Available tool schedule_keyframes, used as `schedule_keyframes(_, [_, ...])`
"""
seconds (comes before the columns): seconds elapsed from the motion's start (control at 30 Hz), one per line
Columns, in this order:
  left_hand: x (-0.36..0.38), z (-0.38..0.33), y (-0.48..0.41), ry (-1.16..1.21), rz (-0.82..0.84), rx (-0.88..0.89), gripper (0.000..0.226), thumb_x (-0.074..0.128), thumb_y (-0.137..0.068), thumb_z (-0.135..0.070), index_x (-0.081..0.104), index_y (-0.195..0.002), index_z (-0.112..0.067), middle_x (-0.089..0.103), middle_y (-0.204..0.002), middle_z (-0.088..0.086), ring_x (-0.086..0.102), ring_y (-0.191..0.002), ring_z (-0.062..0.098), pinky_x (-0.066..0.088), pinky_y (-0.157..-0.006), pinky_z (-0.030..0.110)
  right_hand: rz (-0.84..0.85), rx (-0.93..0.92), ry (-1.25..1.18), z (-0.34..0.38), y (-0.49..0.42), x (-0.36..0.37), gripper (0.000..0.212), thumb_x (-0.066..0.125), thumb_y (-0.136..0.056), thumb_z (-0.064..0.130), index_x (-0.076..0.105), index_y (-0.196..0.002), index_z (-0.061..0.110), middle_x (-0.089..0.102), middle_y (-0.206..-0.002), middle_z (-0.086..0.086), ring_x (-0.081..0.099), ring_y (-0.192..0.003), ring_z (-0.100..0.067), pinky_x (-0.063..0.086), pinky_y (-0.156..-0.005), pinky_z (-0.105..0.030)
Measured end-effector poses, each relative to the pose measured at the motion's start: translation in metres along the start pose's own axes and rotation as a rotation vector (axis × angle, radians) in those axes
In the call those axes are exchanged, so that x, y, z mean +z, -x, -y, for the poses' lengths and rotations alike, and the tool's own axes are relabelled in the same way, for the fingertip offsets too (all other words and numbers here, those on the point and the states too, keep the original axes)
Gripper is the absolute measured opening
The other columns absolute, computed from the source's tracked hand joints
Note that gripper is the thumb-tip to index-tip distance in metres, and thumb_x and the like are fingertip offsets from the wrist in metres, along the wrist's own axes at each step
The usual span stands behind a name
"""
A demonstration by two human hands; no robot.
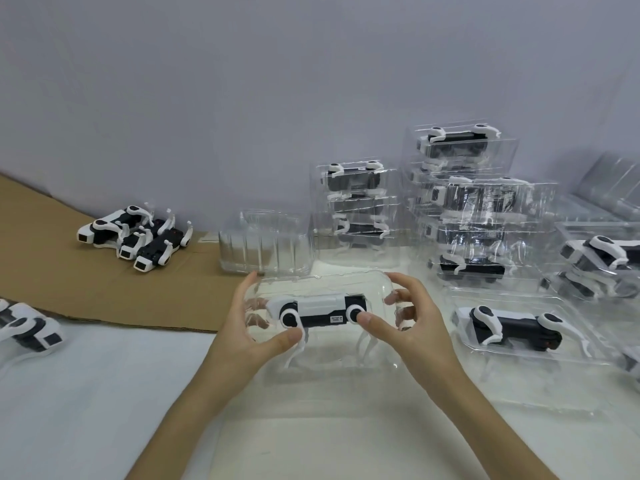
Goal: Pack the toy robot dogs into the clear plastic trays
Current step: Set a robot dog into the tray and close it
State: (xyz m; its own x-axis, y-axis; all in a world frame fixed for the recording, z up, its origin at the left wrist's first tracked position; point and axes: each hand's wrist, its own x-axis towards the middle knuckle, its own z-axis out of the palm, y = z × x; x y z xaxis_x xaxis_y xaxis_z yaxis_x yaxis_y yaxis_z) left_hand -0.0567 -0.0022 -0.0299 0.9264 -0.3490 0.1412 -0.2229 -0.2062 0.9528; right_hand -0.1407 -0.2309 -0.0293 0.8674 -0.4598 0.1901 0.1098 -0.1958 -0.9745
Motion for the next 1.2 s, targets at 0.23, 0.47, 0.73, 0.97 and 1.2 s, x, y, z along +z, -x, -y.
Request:
schedule_keyframes(0.23, [0.002,0.0,-0.002,0.293,-0.016,-0.098,0.072,0.083,-0.065,-0.044,0.056,-0.132,-0.044,0.067,-0.123,-0.013,0.069,-0.103,0.005,0.056,-0.08,0.027,0.09,0.259,-0.234,0.002,0.001,0.004,0.055,0.082,-0.078,0.038,0.062,-0.129,0.03,0.069,-0.112,-0.001,0.071,-0.077,-0.012,0.052,-0.061,-0.028])
schedule_keyframes(0.47, [0.0,0.002,-0.006,0.364,-0.001,-0.207,0.068,0.066,-0.074,-0.039,0.054,-0.141,-0.037,0.055,-0.143,-0.017,0.05,-0.134,0.005,0.031,-0.118,0.039,-0.023,0.301,-0.207,0.0,-0.003,-0.001,0.051,0.072,-0.089,0.03,0.055,-0.137,0.037,0.049,-0.142,0.013,0.053,-0.119,0.0,0.051,-0.103,-0.042])
schedule_keyframes(0.73, [0.008,-0.004,0.002,0.106,-0.037,-0.114,0.053,0.067,-0.07,-0.043,0.056,-0.121,-0.052,0.059,-0.123,-0.026,0.059,-0.098,-0.018,0.046,-0.086,0.023,0.024,-0.216,0.38,0.0,0.007,0.006,0.061,0.074,-0.086,0.037,0.049,-0.141,0.046,0.031,-0.154,0.029,0.025,-0.139,0.015,0.021,-0.11,-0.016])
schedule_keyframes(0.97, [0.014,-0.002,0.003,0.059,-0.064,-0.082,0.059,0.059,-0.068,-0.036,0.054,-0.125,-0.051,0.055,-0.121,-0.031,0.055,-0.101,-0.02,0.042,-0.083,0.015,0.263,-0.496,0.872,-0.004,0.013,0.012,0.051,0.066,-0.081,0.055,0.054,-0.129,0.042,0.021,-0.163,0.015,0.006,-0.151,-0.001,-0.001,-0.122,-0.027])
schedule_keyframes(1.2, [0.024,0.0,0.005,0.02,-0.082,-0.047,0.054,0.055,-0.076,-0.033,0.054,-0.127,-0.05,0.053,-0.126,-0.029,0.054,-0.11,-0.01,0.04,-0.084,0.017,0.466,-0.419,1.02,0.011,-0.006,0.01,0.06,0.068,-0.07,0.062,0.035,-0.113,0.036,-0.001,-0.168,0.001,-0.011,-0.154,-0.011,-0.002,-0.124,-0.036])
